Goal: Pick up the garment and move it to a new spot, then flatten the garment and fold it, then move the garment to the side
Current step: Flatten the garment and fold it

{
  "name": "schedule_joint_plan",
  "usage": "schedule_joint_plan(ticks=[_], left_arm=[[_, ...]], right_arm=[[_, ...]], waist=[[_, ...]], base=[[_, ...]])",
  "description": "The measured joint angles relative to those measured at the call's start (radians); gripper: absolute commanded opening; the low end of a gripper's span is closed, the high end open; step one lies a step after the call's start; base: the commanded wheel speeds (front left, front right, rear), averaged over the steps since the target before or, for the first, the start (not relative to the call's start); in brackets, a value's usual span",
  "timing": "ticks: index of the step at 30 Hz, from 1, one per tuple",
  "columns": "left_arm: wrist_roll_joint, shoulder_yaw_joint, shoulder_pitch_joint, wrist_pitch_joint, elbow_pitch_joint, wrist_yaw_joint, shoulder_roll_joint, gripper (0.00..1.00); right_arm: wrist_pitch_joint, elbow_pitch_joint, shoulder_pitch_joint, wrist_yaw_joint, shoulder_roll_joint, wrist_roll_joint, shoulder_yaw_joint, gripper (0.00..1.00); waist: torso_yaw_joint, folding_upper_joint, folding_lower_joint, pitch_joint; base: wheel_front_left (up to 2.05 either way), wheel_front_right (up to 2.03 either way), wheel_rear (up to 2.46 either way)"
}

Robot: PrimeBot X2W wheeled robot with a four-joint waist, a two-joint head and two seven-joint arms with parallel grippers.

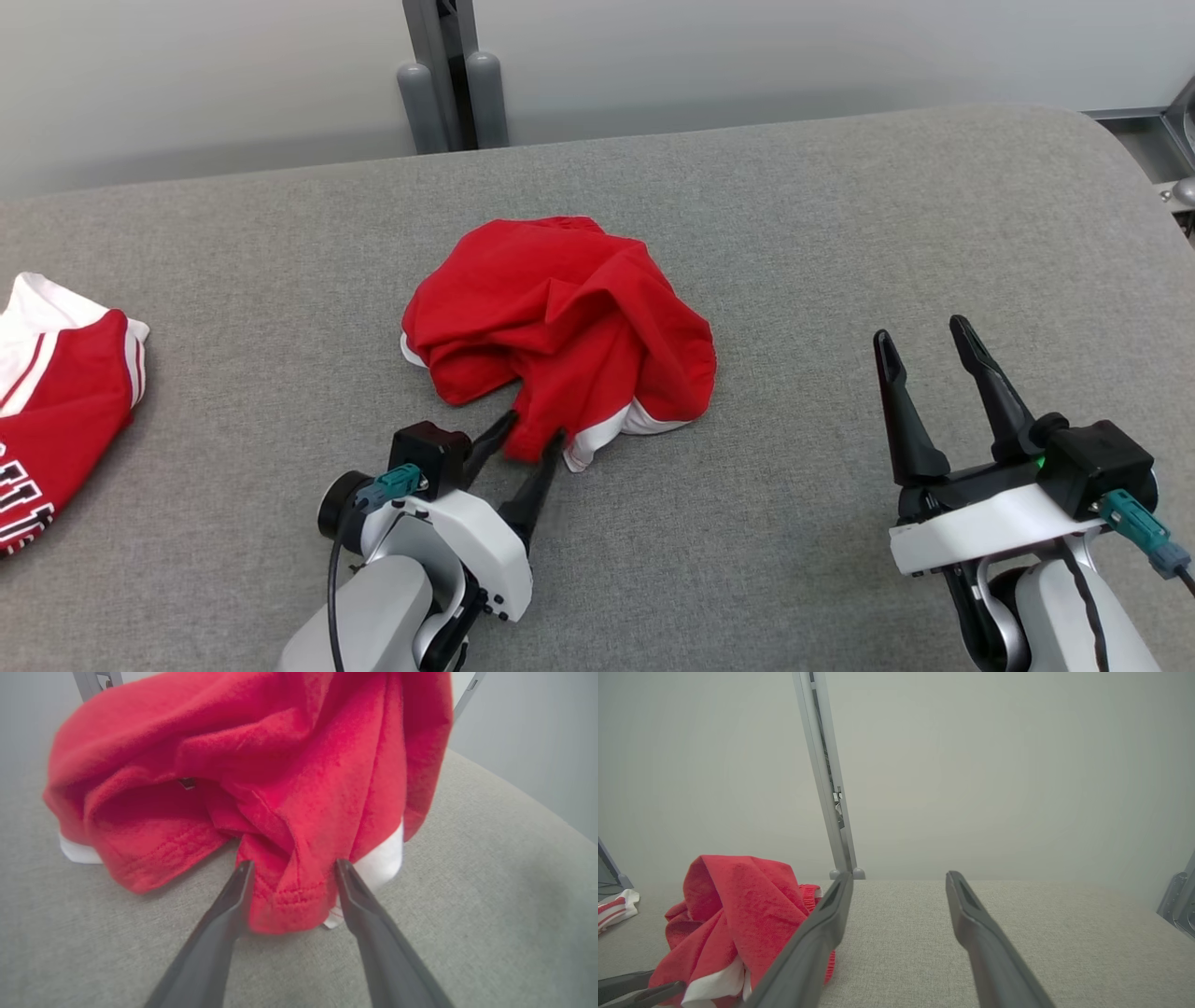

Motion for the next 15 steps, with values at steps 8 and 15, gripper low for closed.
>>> schedule_joint_plan(ticks=[8, 15], left_arm=[[0.016, 0.054, 0.002, -0.002, -0.059, -0.021, 0.028, 0.00], [0.033, 0.154, 0.079, -0.003, -0.247, 0.011, 0.097, 0.00]], right_arm=[[0.000, 0.005, 0.010, 0.000, 0.000, 0.002, 0.001, 1.00], [0.000, 0.013, 0.020, 0.000, 0.001, 0.014, 0.006, 1.00]], waist=[[0.037, 0.0000, 0.0000, -0.021], [0.081, 0.0000, 0.0000, -0.044]], base=[[0.00, 0.00, 0.00], [0.00, 0.00, 0.00]])
